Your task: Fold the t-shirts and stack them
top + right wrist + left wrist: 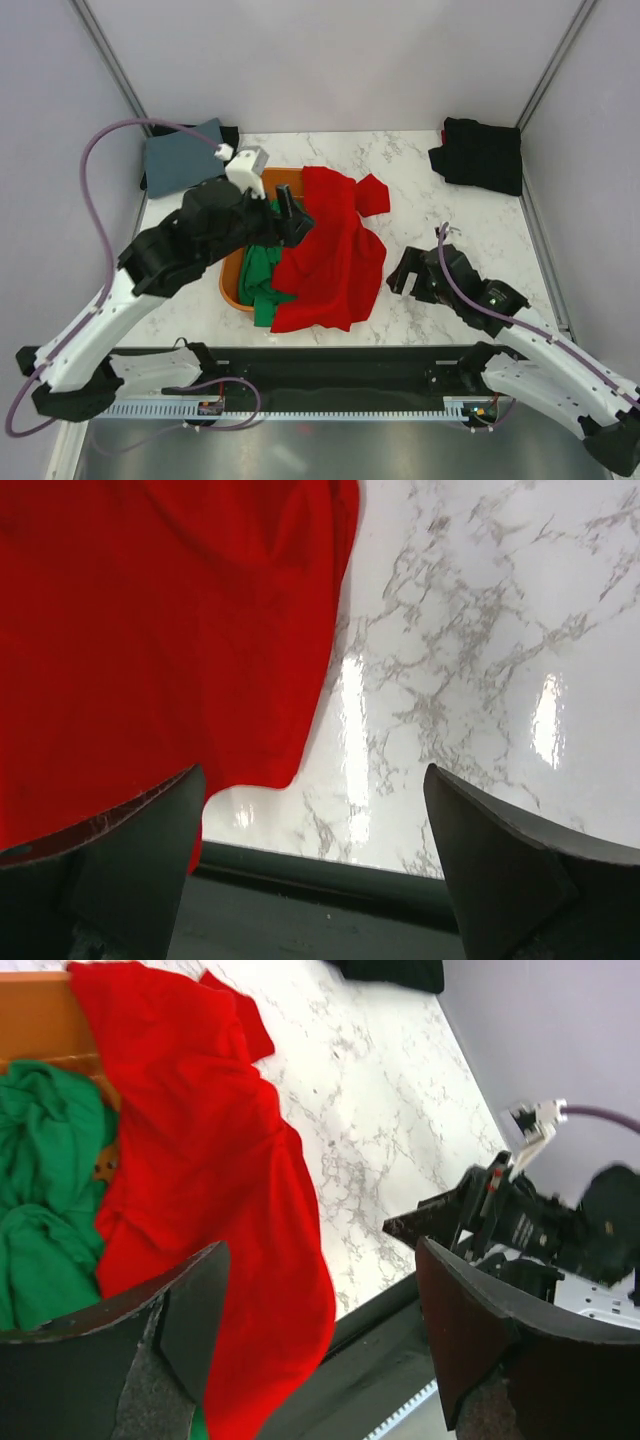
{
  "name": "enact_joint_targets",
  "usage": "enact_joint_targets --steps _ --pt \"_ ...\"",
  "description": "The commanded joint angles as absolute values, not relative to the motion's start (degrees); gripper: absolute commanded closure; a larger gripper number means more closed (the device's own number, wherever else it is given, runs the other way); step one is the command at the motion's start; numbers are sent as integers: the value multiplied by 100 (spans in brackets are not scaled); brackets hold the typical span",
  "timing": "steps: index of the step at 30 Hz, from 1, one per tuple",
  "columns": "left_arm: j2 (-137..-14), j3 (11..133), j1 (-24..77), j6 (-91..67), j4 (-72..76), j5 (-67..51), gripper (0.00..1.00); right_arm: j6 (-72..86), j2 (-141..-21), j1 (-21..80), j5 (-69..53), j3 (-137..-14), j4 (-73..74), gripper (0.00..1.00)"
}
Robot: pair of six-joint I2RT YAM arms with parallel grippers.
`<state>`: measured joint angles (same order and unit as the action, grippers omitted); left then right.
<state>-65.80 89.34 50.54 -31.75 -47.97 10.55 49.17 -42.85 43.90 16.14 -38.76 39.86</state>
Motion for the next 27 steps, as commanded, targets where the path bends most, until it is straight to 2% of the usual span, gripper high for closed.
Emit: enact_joint_targets --steps 1,2,3,4,8,16,24,27 --pt "-5952 8035 5054 -2751 -4316 1485 17 4378 -4710 3544 434 -3788 3298 2" --pt "-5480 7816 5054 -2681 -4211 1424 15 4273 -4868 3290 91 -3779 3183 2" --pt "-5267 7570 5045 -2611 -3992 1372 6 4167 -5208 2843 -504 -3771 3051 2" --pt "-5012 7106 5045 -2549 -3929 1354 0 4018 -5395 2665 -771 -3762 2806 2" --pt "-3985 6216 5054 -2443 -3989 1310 0 3780 -6544 2356 -1379 -4015 2155 2" --pt "-2508 5257 5054 -2908 -4569 1555 0 3489 -8278 2268 -1537 -4386 1444 2" --pt "-1627 4668 5054 -3199 -4729 1907 0 3770 -9639 2259 -2188 -4262 141 2" --pt "-1398 4527 5054 -3313 -4729 1951 0 3709 -9922 2259 -2162 -4298 70 8"
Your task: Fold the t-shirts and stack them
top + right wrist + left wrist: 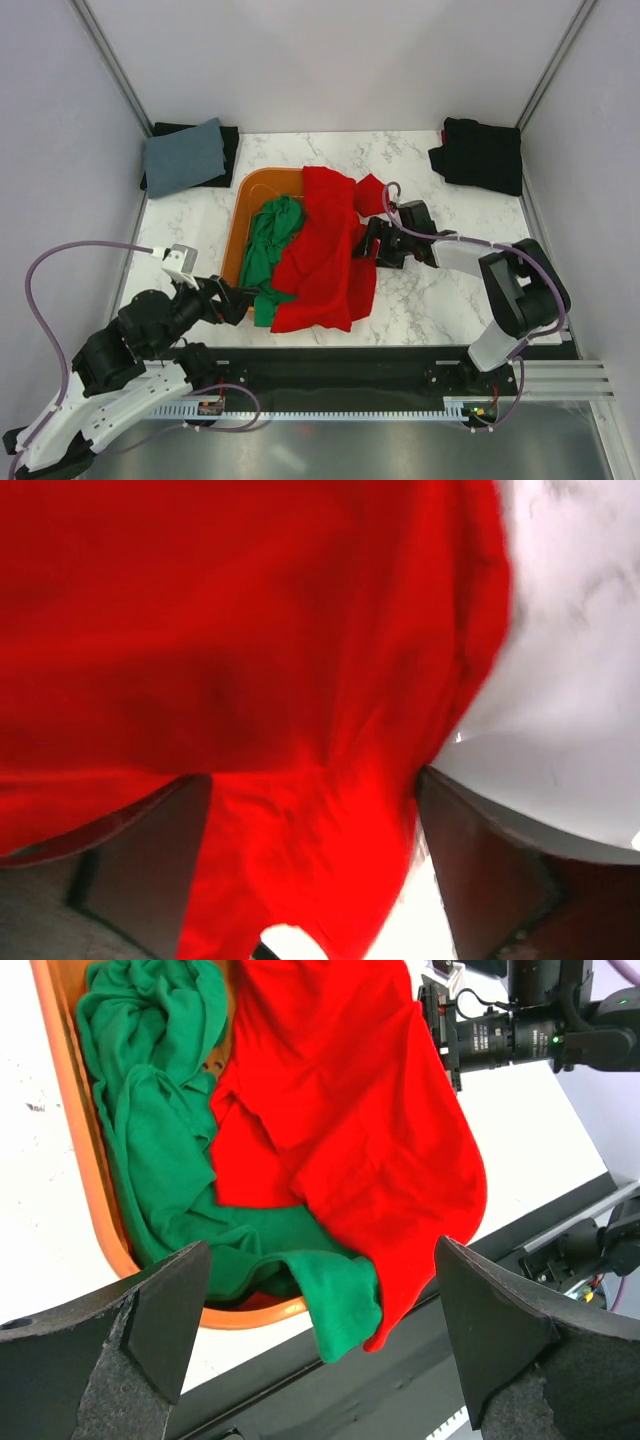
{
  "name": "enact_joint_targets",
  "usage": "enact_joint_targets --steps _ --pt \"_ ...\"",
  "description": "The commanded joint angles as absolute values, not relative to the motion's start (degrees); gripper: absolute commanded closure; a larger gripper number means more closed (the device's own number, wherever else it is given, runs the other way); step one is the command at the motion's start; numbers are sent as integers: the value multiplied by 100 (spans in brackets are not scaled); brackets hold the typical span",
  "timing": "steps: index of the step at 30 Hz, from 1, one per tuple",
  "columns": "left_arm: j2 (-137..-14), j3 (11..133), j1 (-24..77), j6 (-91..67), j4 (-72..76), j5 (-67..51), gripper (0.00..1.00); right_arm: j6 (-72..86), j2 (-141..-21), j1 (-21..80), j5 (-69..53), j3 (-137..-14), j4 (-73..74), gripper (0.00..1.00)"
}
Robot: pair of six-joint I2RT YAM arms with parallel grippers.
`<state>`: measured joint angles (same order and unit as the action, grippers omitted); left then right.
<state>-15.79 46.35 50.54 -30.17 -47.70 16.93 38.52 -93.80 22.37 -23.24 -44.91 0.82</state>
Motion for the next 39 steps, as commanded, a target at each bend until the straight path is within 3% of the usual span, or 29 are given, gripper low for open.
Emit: enact_joint_targets --steps 1,3,4,6,7,10,11,14,17,20,24,26,28,32,39 --pt "-1345 4500 5054 -3357 -4729 1977 0 3657 -9949 2259 -2153 -4298 70 12" --pt "-1214 4395 5045 -3384 -4720 2004 0 3604 -10019 2259 -2145 -4263 44 20" --pt "-1187 4377 5054 -3419 -4711 2065 0 3569 -10046 2259 -2145 -4245 44 35" --pt "-1134 4342 5054 -3437 -4711 2074 1 3533 -10142 2259 -2145 -4202 44 51" --pt "-1125 4333 5054 -3454 -4720 2083 1 3516 -10177 2250 -2205 -4184 35 66" --pt "-1116 4307 5054 -3498 -4720 2065 1 3402 -10117 2250 -2285 -4227 166 94" --pt "-1125 4298 5054 -3498 -4720 2074 1 3288 -9907 2250 -2198 -4297 324 99" --pt "-1256 4342 5054 -3489 -4772 2162 0 2894 -9154 2241 -1524 -4981 1534 100" --pt "-1554 4465 5054 -3498 -4825 2224 0 2576 -8327 2232 -960 -6464 3064 100" --pt "-1766 4517 5054 -3489 -4843 2206 0 2233 -7859 2233 -379 -8765 4374 100" --pt "-1916 4614 5054 -3463 -4895 2442 0 2031 -7892 2224 403 -12819 5483 100" --pt "-1986 4702 5045 -3480 -4930 2575 0 1916 -7989 2232 746 -13751 5993 100" --pt "-2135 4869 5054 -3454 -4983 2768 0 1916 -7753 2241 1157 -13765 6056 100" --pt "-2539 5298 5054 -3489 -5229 3102 1 1951 -6368 2241 2029 -11809 5424 100" --pt "-3804 5844 5054 -3727 -5731 3393 3 1670 -5818 2232 2514 -11179 5536 100"
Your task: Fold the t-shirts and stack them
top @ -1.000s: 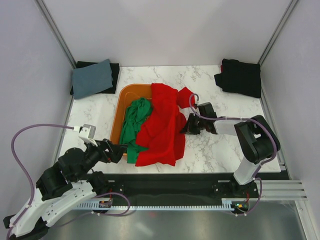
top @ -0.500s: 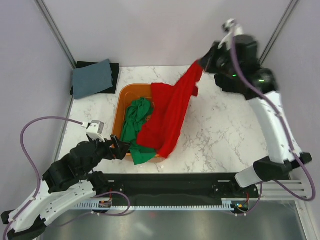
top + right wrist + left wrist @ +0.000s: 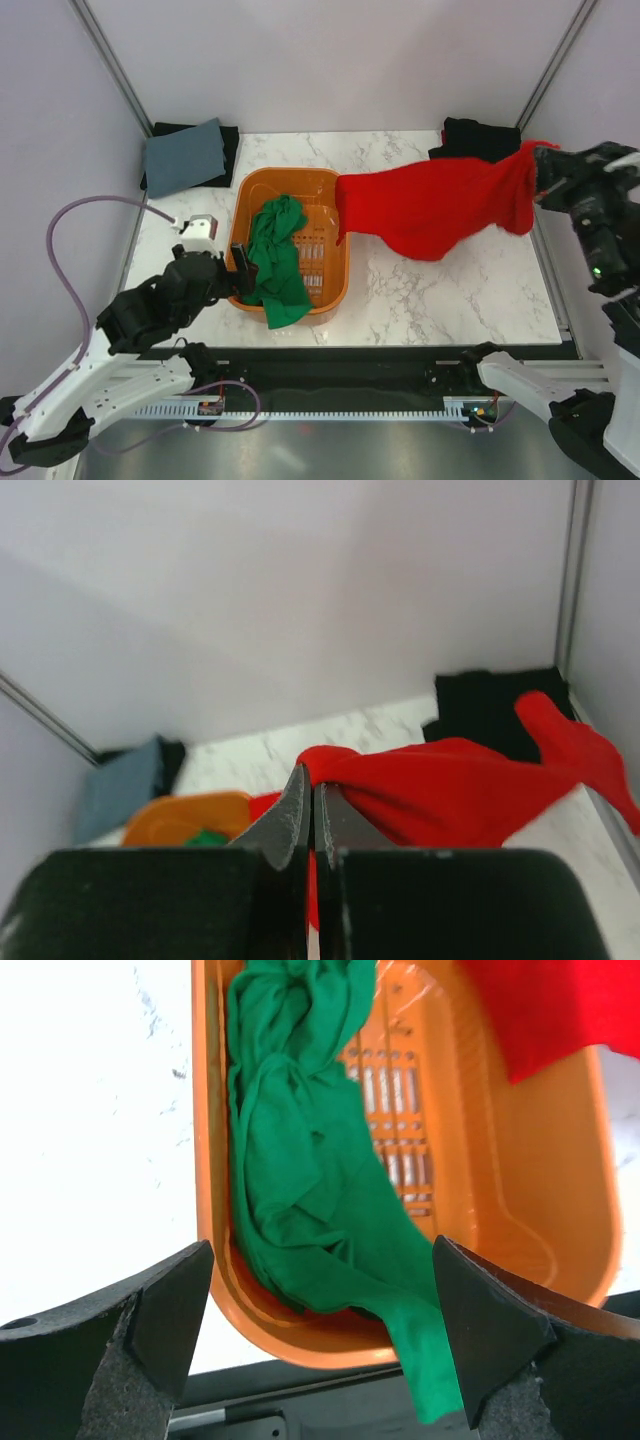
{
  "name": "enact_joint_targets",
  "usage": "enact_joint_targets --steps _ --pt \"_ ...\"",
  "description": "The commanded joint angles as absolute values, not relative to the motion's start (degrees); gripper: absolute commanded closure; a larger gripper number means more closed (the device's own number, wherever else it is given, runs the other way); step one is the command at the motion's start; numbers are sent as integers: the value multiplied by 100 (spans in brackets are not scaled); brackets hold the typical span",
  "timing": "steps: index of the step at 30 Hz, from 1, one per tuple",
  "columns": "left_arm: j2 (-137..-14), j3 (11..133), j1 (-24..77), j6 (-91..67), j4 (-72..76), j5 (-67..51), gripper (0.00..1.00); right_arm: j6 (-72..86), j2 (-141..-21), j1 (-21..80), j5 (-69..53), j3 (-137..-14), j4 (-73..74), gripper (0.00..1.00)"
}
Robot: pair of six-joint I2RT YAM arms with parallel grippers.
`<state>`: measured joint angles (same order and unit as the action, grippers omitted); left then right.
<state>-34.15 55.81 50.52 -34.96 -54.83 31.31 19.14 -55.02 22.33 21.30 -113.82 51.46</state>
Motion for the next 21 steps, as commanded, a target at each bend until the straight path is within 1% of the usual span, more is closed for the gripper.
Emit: enact_joint_targets --steps 1,2,3,5,6,7,8,11,13,14,16,18,19,21 --pt "-4084 5897 5054 -3700 -5609 3297 3 1670 -5827 2241 2366 -11171 5615 100" --pt "-4217 6028 5054 -3587 -5503 3026 4 1687 -5836 2233 1999 -11040 5668 100" --pt "-4384 6108 5054 -3508 -5398 2884 5 1740 -5792 2232 2013 -10926 5739 100" --pt "-4946 6388 5054 -3332 -5152 2569 5 1916 -5494 2241 2537 -10541 5748 100" --pt "-5157 6511 5054 -3227 -5020 2401 5 2012 -5389 2241 3297 -10442 5748 100" --pt "-5368 6652 5054 -3121 -4940 2164 6 2074 -5248 2233 3600 -10354 5774 100" --pt "-5910 6967 5054 -2937 -4800 1579 8 2109 -5204 2241 3830 -10232 5792 100" --pt "-6904 7582 5124 -2953 -4694 785 10 2276 -5238 2241 3684 -9855 5958 100" --pt "-7311 7804 5378 -2997 -4615 747 11 2477 -5230 2241 3377 -9529 6020 100" --pt "-7478 7979 5457 -3023 -4606 686 11 2531 -5203 2241 3392 -9179 6029 100" --pt "-7900 8138 5660 -3067 -4562 607 11 2645 -5168 2233 3899 -8905 6134 100" --pt "-8225 8156 5791 -3146 -4579 536 15 2750 -5238 2233 4409 -8606 6309 100" --pt "-8305 8156 5818 -3146 -4579 536 15 2751 -5282 2232 4473 -8605 6371 100" --pt "-8384 8016 5845 -3269 -4597 615 21 2856 -5352 2232 4421 -8491 6425 100"
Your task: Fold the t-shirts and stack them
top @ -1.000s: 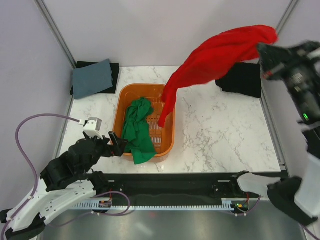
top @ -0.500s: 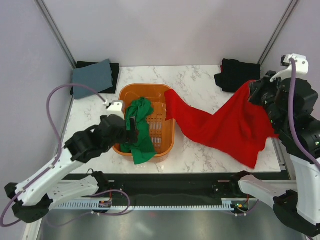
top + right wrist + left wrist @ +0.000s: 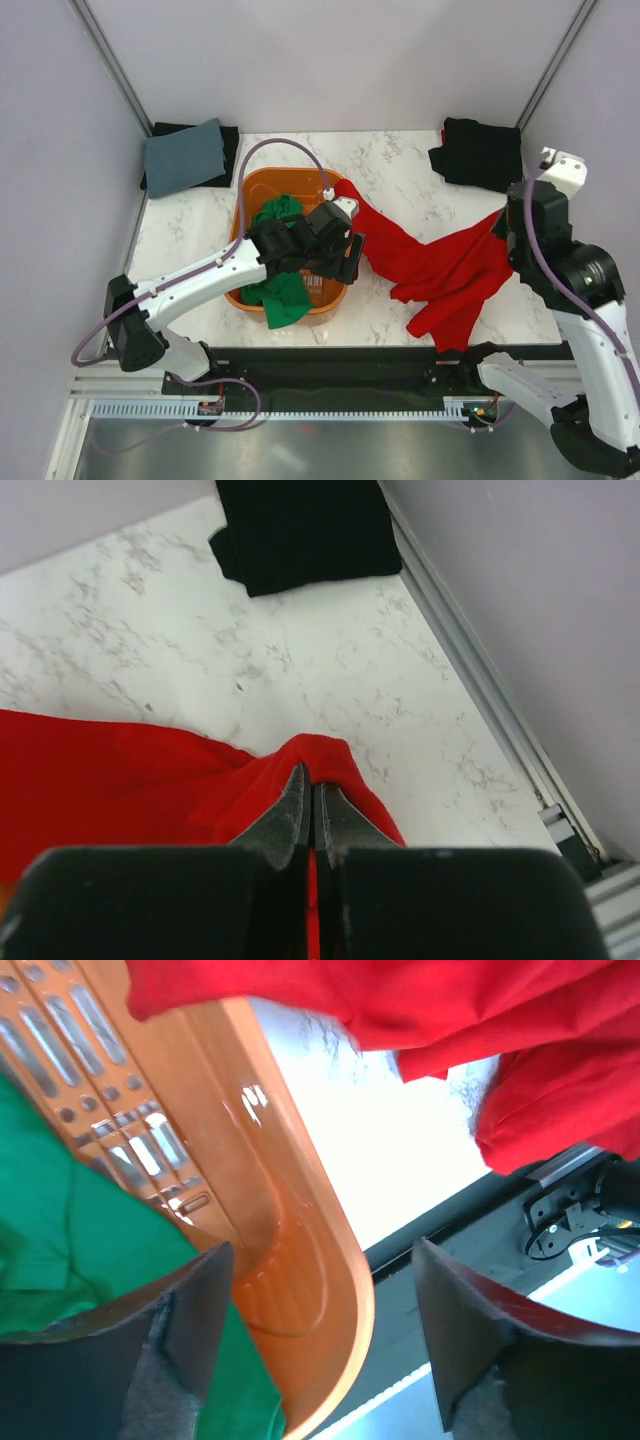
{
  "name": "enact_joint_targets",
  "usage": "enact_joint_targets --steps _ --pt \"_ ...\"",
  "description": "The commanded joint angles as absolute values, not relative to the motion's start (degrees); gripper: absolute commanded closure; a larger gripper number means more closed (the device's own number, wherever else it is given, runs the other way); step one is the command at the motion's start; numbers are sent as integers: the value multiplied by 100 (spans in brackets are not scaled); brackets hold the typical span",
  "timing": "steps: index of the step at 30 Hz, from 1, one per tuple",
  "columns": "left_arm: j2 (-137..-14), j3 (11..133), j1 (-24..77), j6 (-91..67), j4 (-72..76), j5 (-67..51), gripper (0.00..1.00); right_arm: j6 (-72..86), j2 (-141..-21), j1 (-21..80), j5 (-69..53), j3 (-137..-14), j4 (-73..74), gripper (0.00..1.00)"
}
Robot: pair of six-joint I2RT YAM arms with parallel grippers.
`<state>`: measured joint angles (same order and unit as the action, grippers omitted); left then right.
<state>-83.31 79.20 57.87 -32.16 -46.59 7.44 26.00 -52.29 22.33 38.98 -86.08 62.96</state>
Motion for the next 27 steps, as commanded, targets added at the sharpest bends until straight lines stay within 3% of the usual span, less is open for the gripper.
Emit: enact_joint_targets --steps 1,7,8,11,14,17,27 --pt "-8420 7894 5836 -3313 -4597 659 24 2909 -5379 2232 4308 -8438 6416 100" --pt "-8849 7551 5827 -3217 -4588 835 43 3164 -5300 2224 3446 -7832 6003 100" --pt "-8894 7506 5827 -3199 -4588 844 53 3173 -5282 2224 3358 -7727 5942 100" --pt "-8843 7331 5810 -3382 -4780 1105 71 3173 -5247 2224 3287 -7603 5889 100" --pt "-8300 7032 5705 -3603 -5018 1519 82 3112 -5195 2232 3261 -7532 5897 100" --pt "-7772 6698 5390 -3849 -5553 1713 90 3085 -5168 2232 3313 -7462 5889 100" --pt "-5355 5899 3851 -4360 -7180 1951 95 3217 -5300 2232 3006 -7172 5607 100"
